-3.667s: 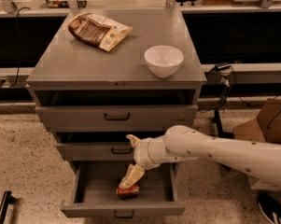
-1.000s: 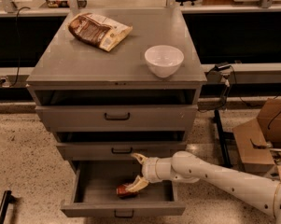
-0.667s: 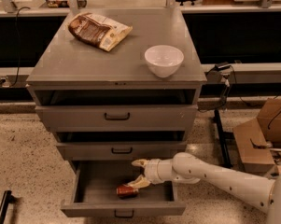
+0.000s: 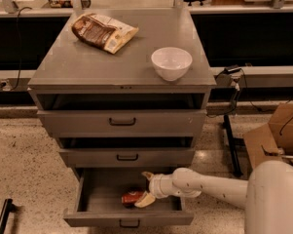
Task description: Pick coke can from bottom drawer and place on counter
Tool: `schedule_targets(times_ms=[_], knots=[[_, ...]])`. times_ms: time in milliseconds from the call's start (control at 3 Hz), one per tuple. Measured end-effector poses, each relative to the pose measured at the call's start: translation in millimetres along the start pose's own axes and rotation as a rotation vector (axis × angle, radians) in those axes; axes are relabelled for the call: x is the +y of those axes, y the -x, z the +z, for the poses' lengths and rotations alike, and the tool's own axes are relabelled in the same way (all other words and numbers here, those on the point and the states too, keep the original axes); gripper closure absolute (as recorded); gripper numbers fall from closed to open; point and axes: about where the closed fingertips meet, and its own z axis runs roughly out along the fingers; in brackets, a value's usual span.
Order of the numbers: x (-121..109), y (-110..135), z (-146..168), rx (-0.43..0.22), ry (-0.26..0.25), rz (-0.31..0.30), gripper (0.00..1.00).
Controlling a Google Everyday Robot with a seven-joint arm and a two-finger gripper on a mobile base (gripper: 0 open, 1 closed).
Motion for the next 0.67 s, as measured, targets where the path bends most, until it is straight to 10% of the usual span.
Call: schedule_targets(times_ms=[667], knots=[[-4,-28,52,0.049,-0.012,-0.006,0.00]])
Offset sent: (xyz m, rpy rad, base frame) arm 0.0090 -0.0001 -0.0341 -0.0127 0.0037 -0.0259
